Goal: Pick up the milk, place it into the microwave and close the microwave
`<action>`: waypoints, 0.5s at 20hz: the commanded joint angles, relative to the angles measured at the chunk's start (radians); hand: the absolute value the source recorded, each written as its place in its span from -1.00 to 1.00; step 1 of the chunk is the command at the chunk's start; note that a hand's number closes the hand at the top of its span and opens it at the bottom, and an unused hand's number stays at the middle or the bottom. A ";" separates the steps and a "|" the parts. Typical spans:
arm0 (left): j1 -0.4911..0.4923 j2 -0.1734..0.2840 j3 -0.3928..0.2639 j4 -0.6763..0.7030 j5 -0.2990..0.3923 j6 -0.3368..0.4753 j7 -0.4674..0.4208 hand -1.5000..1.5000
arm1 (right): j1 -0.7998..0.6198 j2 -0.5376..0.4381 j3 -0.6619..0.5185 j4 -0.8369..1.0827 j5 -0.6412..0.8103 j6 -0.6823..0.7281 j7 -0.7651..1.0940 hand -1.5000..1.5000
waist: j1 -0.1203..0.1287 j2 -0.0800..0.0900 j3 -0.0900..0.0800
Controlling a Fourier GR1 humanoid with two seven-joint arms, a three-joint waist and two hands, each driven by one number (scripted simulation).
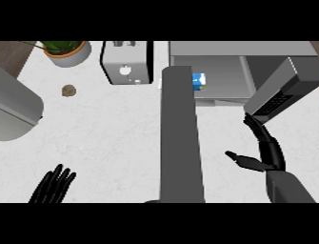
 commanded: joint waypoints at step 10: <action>-0.164 -0.038 -0.234 0.113 -0.321 0.058 -0.015 1.00 | 0.205 -0.162 -0.055 -0.103 -0.091 0.202 -0.078 -1.00 | -0.001 0.000 0.001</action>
